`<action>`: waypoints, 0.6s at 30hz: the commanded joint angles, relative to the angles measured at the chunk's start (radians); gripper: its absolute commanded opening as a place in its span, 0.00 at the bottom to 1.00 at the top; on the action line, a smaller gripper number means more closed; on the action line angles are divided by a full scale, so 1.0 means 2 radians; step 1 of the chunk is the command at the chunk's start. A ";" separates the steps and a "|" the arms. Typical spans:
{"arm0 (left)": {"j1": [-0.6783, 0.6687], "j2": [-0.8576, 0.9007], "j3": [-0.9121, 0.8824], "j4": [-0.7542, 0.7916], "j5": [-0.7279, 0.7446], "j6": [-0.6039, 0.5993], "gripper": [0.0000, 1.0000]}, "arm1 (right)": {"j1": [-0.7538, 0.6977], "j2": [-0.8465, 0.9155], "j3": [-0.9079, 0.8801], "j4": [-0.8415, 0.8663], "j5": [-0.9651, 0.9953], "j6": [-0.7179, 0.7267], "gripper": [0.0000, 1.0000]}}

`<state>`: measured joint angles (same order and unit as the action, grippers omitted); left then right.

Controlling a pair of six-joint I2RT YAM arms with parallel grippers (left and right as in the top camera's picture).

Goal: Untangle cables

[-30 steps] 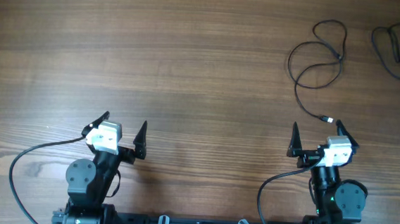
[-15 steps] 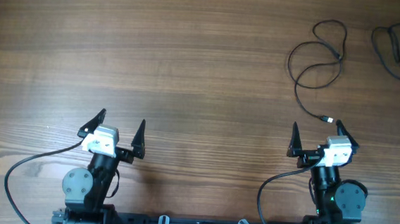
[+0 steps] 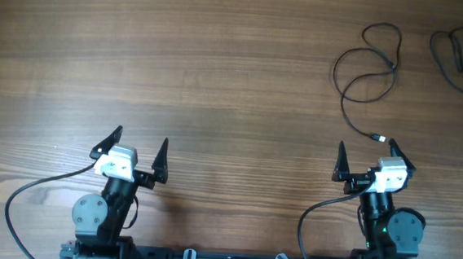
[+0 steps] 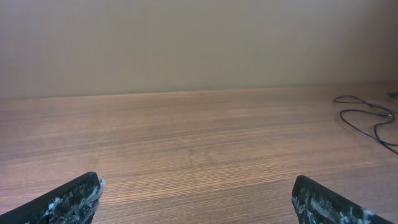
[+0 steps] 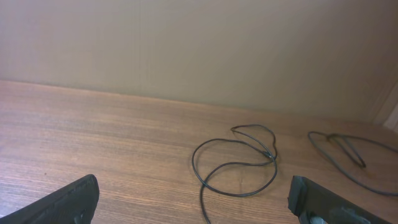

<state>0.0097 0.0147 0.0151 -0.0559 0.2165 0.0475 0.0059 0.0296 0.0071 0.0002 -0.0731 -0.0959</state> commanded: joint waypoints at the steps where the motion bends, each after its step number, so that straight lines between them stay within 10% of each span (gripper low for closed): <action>1: 0.004 -0.006 -0.005 -0.001 -0.013 -0.003 1.00 | 0.002 0.000 -0.001 0.001 0.007 -0.004 1.00; 18: 0.004 -0.006 -0.005 -0.007 -0.062 -0.097 1.00 | 0.002 0.000 -0.001 0.001 0.007 -0.004 1.00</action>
<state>0.0097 0.0147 0.0151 -0.0669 0.1165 -0.1139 0.0059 0.0296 0.0071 0.0002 -0.0731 -0.0959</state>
